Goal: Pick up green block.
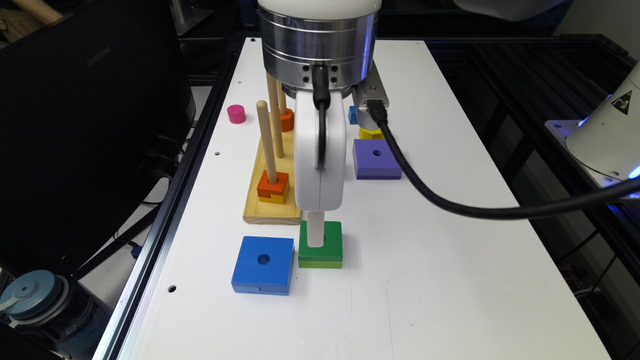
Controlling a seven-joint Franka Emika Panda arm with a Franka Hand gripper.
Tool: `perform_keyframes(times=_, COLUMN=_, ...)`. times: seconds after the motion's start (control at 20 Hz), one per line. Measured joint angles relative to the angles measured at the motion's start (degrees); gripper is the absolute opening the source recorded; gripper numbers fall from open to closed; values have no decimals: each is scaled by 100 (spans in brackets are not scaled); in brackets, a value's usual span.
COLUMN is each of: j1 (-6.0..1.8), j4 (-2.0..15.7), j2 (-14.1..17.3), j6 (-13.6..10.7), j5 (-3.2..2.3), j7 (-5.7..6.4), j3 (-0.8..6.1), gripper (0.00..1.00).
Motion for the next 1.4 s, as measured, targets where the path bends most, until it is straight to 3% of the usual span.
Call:
perform_keyframes(times=0.1, j1=4, j4=0, j2=27, j6=6, j5=-12, j7=2, j3=-10, gripper=100)
perform_keyframes(times=0.15, j1=7, j4=-2, j2=70, j6=32, j5=-48, j7=17, j3=-20, gripper=100)
perform_keyframes(times=0.2, j1=15, j4=-4, j2=146, j6=83, j5=-107, j7=53, j3=-38, gripper=100)
perform_keyframes(times=0.3, j1=46, j4=-1, j2=323, j6=233, j5=-293, j7=168, j3=-91, gripper=100)
perform_keyframes(times=0.4, j1=62, j4=14, j2=413, j6=297, j5=-401, j7=253, j3=-110, gripper=100)
perform_keyframes(times=0.75, j1=83, j4=25, j2=449, j6=308, j5=-421, j7=264, j3=-139, gripper=100)
perform_keyframes(times=0.8, j1=103, j4=25, j2=499, j6=341, j5=-449, j7=274, j3=-170, gripper=100)
perform_keyframes(times=0.95, j1=168, j4=31, j2=708, j6=529, j5=-620, j7=361, j3=-283, gripper=100)
perform_keyframes(times=1.0, j1=181, j4=38, j2=730, j6=549, j5=-641, j7=379, j3=-299, gripper=100)
perform_keyframes(times=1.4, j1=203, j4=66, j2=733, j6=550, j5=-643, j7=388, j3=-306, gripper=100)
